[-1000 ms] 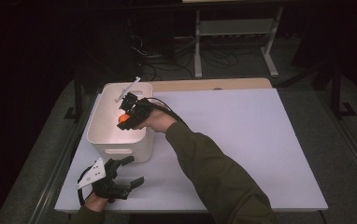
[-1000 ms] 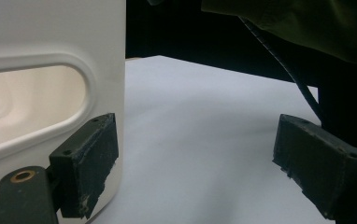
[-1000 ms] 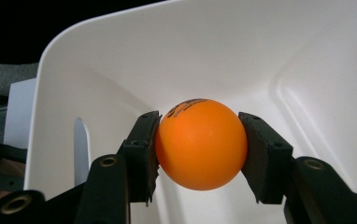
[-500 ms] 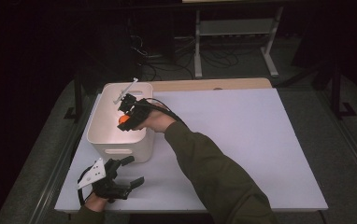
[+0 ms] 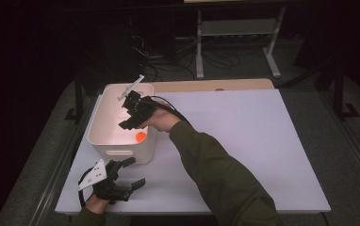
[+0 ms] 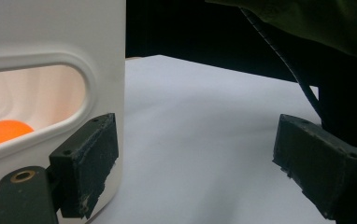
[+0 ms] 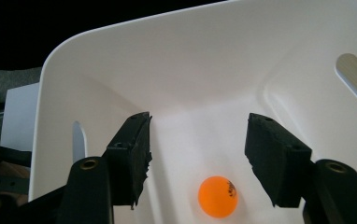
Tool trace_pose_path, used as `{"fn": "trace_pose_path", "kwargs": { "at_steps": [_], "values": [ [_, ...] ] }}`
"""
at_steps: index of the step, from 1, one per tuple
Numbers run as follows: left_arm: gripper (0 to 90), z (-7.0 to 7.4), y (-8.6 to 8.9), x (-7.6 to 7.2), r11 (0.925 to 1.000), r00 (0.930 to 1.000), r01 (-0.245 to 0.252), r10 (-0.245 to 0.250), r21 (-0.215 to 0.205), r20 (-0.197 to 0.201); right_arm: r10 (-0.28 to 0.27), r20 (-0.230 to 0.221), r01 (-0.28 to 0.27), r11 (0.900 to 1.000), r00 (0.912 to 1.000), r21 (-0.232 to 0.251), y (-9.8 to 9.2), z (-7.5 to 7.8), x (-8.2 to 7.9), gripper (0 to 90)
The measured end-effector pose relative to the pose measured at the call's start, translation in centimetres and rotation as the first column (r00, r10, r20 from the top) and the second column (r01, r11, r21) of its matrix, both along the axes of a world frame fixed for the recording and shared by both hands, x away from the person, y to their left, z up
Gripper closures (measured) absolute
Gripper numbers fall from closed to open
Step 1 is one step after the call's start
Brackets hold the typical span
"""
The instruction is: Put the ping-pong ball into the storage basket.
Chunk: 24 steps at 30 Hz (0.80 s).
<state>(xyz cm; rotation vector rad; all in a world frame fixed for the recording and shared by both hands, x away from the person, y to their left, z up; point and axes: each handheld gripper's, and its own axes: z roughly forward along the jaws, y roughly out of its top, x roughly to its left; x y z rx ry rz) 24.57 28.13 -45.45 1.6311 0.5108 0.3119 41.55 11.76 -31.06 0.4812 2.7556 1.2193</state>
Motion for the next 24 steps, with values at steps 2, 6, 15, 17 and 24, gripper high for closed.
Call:
{"fn": "trace_pose_path", "kwargs": {
  "at_steps": [2,6,15,17,24],
  "values": [
    [13.7,0.0,0.0,0.0,1.0,1.0,-0.001,0.001,0.0,-0.001,-0.003,0.002,0.003,1.0,1.0,0.004,-0.3,0.2,0.0,39.1],
    [13.7,0.0,0.0,0.0,1.0,1.0,-0.001,0.001,0.001,0.0,-0.003,0.003,0.003,1.0,1.0,0.019,-1.0,0.9,-0.3,39.0],
    [13.7,0.0,0.0,0.0,1.0,1.0,-0.001,0.001,0.004,-0.001,-0.016,0.013,0.015,0.999,0.9998,0.035,-2.7,1.6,-0.7,38.7],
    [13.7,0.0,0.0,0.0,1.0,1.0,-0.001,0.001,0.004,0.0,-0.022,0.011,0.021,0.999,0.9997,0.04,-3.3,1.7,-0.6,38.6],
    [13.7,0.0,0.0,0.0,1.0,1.0,-0.001,0.001,0.006,-0.004,-0.048,-0.001,0.048,0.997,0.9988,0.055,-5.5,1.9,-0.4,37.3]
  ]
}}
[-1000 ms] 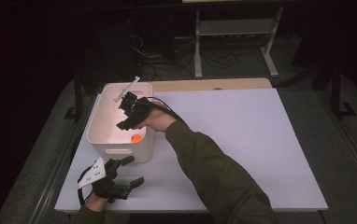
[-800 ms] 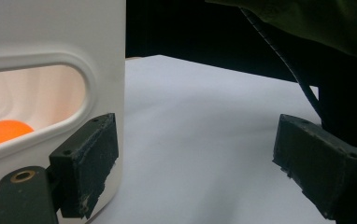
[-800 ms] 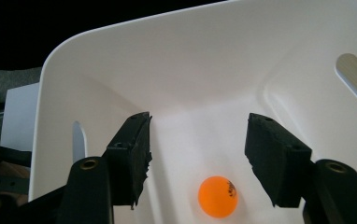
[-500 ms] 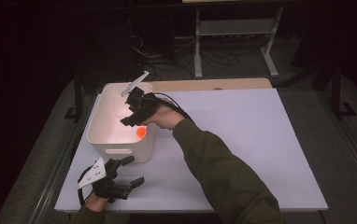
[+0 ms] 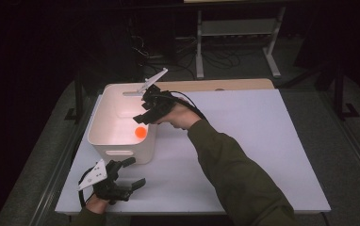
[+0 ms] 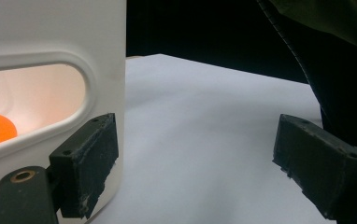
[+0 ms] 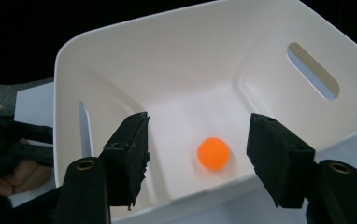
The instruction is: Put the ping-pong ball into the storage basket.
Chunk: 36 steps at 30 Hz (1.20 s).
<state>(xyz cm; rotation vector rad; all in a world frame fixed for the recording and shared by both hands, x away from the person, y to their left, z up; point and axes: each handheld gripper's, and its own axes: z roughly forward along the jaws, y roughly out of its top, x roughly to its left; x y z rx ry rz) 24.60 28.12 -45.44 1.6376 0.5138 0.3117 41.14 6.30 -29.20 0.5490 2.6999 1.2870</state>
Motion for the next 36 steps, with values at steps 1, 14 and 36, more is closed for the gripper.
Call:
{"fn": "trace_pose_path", "kwargs": {
  "at_steps": [1,14,36],
  "values": [
    [13.7,0.0,0.0,0.0,1.0,1.0,0.0,0.0,0.001,0.001,-0.004,0.001,0.004,1.0,1.0,-0.003,-0.3,0.0,0.0,37.0],
    [13.7,0.0,0.0,0.0,1.0,1.0,-0.001,0.001,-0.001,-0.002,-0.047,-0.007,0.047,0.999,0.9989,0.008,-3.1,-0.6,0.2,32.2],
    [13.7,0.0,0.0,0.1,1.0,1.0,-0.001,0.001,-0.002,-0.009,-0.109,-0.023,0.109,0.994,0.9938,0.016,-7.2,-3.3,-0.3,22.2]
  ]
}}
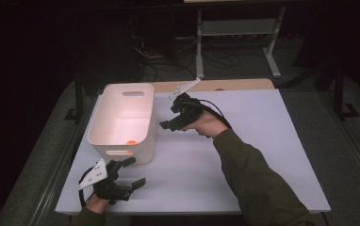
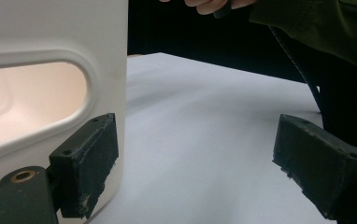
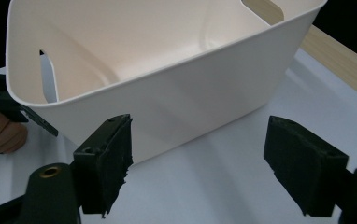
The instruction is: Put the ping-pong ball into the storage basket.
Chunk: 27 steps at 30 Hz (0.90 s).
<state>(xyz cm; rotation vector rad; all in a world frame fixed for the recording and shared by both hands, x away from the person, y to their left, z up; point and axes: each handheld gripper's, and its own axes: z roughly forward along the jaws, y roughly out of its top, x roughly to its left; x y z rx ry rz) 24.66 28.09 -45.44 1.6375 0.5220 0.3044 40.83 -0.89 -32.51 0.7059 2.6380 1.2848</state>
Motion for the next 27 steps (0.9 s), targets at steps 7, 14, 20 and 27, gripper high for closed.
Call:
{"fn": "trace_pose_path", "kwargs": {
  "at_steps": [7,14,20,27],
  "values": [
    [13.7,0.0,0.0,0.0,1.0,1.0,0.001,-0.001,0.0,0.002,-0.018,-0.001,0.018,1.0,0.9998,0.009,-0.7,-0.8,-0.4,18.5],
    [13.7,0.0,0.0,0.0,1.0,1.0,0.001,-0.001,0.0,0.0,-0.049,0.0,0.049,0.999,0.9988,0.011,-1.4,-2.2,-0.9,14.0],
    [13.7,0.0,0.0,0.0,1.0,1.0,0.001,-0.001,-0.001,0.001,-0.073,0.012,0.073,0.997,0.9973,0.011,-2.4,-3.5,-1.4,12.6],
    [13.7,0.0,0.0,0.0,1.0,1.0,0.0,0.0,0.001,0.002,-0.097,0.025,0.096,0.995,0.995,0.031,-3.5,-4.6,-2.1,2.0]
  ]
}}
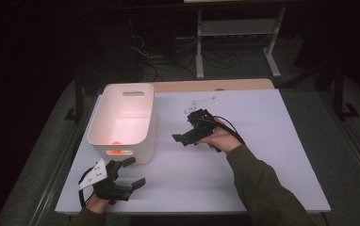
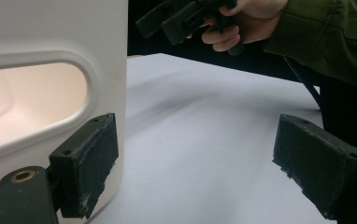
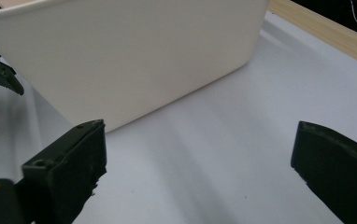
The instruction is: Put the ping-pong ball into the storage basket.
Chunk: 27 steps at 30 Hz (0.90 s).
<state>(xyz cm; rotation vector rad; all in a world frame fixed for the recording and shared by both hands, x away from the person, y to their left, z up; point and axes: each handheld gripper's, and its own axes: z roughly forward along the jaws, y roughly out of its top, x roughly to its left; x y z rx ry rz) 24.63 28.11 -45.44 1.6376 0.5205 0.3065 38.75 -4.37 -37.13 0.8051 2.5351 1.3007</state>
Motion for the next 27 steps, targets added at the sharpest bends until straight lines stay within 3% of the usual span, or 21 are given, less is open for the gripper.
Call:
{"fn": "trace_pose_path", "kwargs": {
  "at_steps": [4,27],
  "values": [
    [13.7,0.0,0.0,0.0,1.0,1.0,0.0,0.0,-0.001,-0.001,-0.02,0.019,0.02,1.0,0.9996,-0.002,-0.6,-0.3,-0.5,1.4],
    [13.7,0.0,0.0,0.0,1.0,1.0,-0.002,0.002,-0.002,-0.002,-0.098,0.007,0.098,0.995,0.9951,0.019,-5.5,-3.3,-3.4,1.4]
  ]
}}
